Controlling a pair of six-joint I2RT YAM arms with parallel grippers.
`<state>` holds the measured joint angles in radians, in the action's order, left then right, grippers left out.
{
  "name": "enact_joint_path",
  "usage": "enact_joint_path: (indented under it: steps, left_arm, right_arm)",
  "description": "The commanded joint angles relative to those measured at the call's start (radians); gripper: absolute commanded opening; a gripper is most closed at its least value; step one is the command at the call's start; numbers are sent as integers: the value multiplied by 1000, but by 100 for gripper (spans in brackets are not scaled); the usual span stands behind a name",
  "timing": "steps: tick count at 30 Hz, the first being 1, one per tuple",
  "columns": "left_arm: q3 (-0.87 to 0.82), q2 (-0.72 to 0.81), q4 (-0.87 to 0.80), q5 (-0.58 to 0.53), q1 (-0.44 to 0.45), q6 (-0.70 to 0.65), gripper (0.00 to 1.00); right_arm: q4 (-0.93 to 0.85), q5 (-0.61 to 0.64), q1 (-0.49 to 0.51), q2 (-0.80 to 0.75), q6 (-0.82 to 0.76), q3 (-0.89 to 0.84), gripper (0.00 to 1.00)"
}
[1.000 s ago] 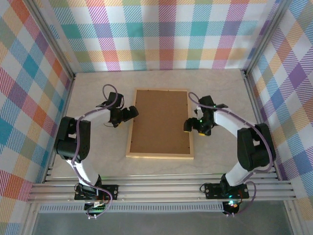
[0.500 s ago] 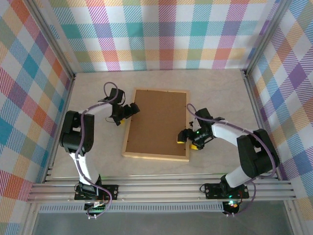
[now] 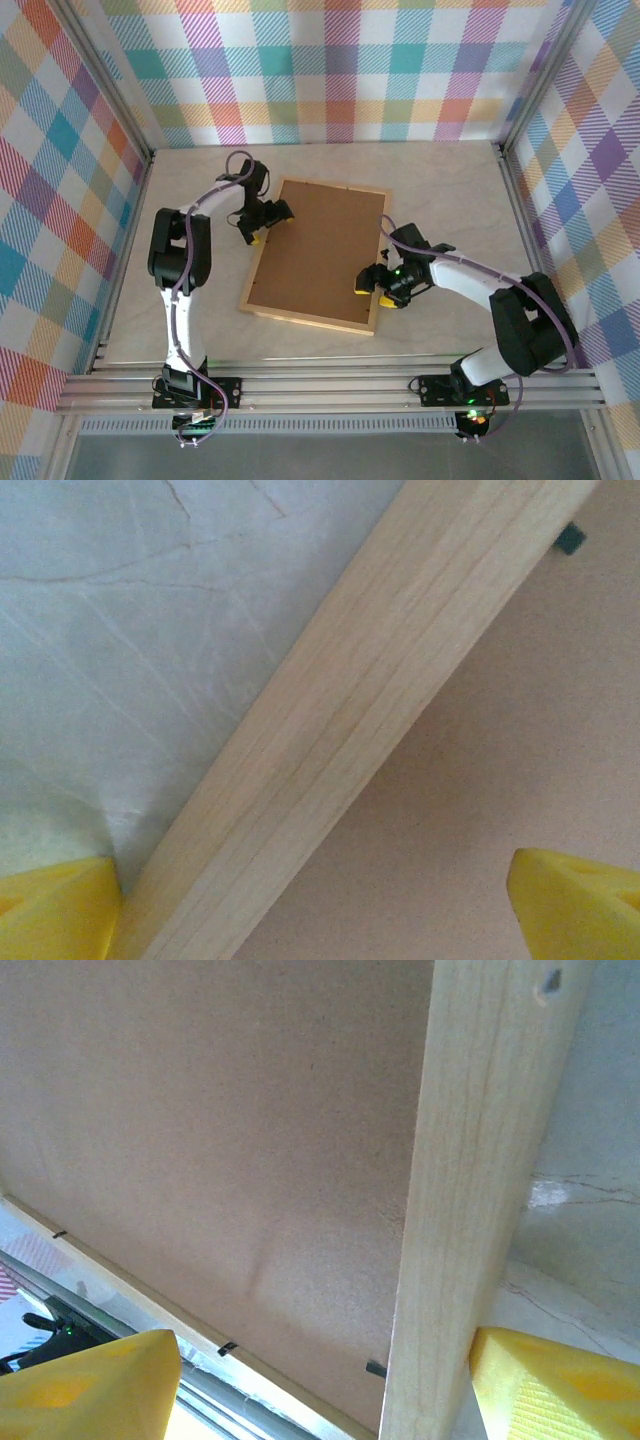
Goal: Put the photo into the frame
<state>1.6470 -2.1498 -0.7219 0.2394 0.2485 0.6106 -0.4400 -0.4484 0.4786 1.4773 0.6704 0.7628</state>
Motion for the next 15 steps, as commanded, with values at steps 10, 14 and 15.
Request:
enact_joint_path:
  steps: [10,14,15]
  left_arm:
    - [211,-142,337,202,86,-72,97]
    - [219,-142,313,192,86,-91,97]
    - [221,-145,311,194,86,-91,97]
  right_arm:
    - [59,51,48,18,8,58,75]
    - [19,124,48,-14,-10,64,75]
    - [35,117,48,-15,-3,61,75]
